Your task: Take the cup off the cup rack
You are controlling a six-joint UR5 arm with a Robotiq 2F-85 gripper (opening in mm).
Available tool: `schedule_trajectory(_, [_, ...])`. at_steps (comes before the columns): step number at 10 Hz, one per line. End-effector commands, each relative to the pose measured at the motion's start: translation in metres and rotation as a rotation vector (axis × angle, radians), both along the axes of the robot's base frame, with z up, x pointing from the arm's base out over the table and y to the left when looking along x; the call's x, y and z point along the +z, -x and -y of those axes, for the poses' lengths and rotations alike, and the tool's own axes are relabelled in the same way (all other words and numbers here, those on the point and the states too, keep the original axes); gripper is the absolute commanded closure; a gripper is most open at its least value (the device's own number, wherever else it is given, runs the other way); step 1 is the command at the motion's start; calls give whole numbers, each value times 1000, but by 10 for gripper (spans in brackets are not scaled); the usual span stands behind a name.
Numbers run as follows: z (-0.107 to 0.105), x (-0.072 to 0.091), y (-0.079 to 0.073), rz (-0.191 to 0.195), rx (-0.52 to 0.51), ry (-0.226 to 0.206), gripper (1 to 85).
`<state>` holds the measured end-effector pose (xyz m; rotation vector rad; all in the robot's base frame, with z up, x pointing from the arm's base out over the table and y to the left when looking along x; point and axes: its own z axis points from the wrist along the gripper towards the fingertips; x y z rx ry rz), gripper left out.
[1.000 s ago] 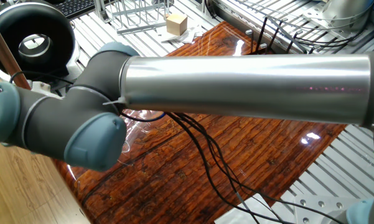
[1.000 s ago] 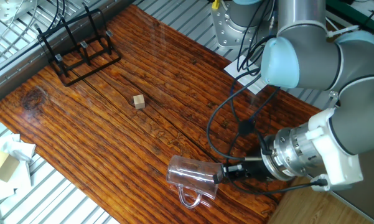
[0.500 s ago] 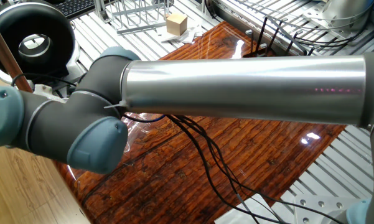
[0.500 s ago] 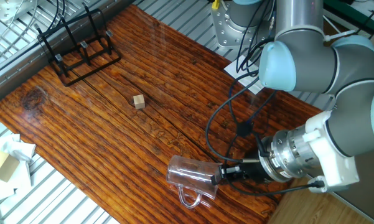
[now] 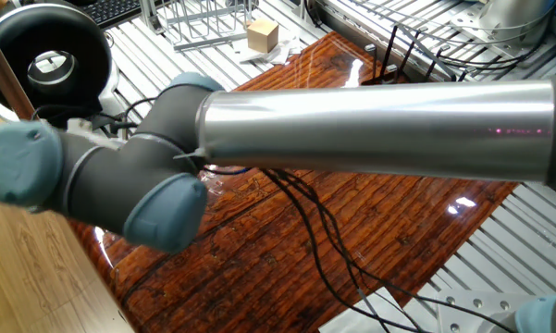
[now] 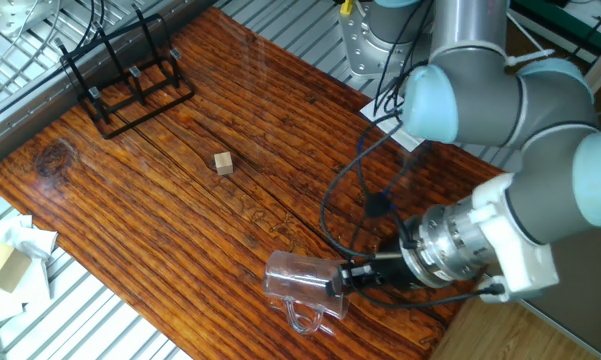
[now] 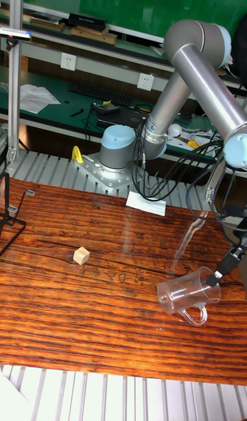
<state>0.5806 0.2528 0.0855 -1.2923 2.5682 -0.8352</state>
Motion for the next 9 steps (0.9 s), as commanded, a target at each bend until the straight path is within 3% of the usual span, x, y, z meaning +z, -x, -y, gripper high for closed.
schedule_trajectory(1, [19, 8, -12, -18, 51, -38, 587])
schedule_trajectory(2, [23, 13, -16, -26, 71, -59, 573])
schedule_trajectory(4, [15, 34, -25, -32, 119, -90, 410])
schedule_trajectory(5, [19, 52, -30, -24, 130, -49, 417])
schedule_trajectory(6, [22, 57, -38, -13, 154, -37, 427])
schedule_trajectory(9, [27, 53, -47, 6, 186, -29, 420])
